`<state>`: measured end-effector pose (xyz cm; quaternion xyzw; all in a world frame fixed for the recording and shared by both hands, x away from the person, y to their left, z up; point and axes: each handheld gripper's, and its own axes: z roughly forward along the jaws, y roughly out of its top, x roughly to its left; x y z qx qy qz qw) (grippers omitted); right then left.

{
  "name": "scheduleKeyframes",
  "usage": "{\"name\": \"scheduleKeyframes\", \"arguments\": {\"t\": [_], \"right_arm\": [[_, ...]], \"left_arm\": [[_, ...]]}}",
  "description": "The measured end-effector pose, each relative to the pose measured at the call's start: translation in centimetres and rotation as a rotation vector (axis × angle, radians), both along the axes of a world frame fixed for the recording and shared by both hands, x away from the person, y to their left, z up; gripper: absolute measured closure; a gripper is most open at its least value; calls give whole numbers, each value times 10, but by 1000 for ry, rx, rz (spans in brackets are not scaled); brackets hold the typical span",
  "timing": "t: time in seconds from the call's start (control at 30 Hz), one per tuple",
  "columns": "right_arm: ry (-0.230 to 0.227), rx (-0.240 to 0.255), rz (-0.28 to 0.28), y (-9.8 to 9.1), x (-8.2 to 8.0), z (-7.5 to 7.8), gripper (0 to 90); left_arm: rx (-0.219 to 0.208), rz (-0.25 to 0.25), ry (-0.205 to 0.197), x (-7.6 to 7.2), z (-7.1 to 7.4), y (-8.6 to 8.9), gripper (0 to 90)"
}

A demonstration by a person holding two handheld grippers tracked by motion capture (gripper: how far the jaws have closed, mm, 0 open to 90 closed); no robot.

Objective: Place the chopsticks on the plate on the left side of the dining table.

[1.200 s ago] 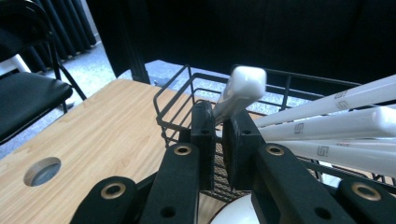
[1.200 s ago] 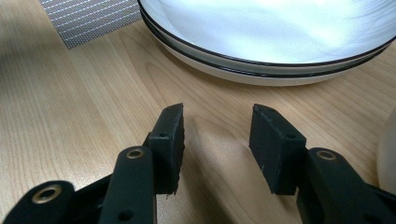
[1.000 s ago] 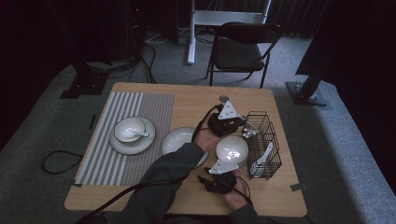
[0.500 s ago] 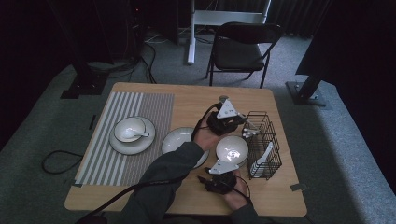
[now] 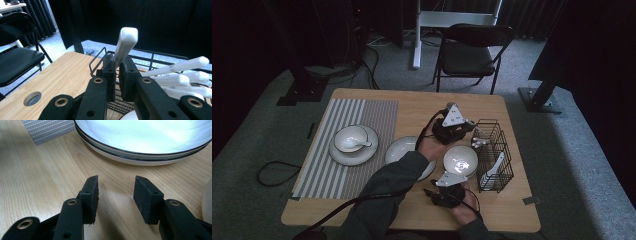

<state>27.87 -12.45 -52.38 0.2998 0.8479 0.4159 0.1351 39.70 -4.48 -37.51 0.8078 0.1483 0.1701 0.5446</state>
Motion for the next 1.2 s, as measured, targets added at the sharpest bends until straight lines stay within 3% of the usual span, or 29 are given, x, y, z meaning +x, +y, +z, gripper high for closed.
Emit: {"name": "scheduleKeyframes", "arguments": {"t": [1.2], "right_arm": [[0, -6, 1, 1, 0, 0, 545]], "left_arm": [[-42, 7, -33, -5, 17, 16, 850]]}}
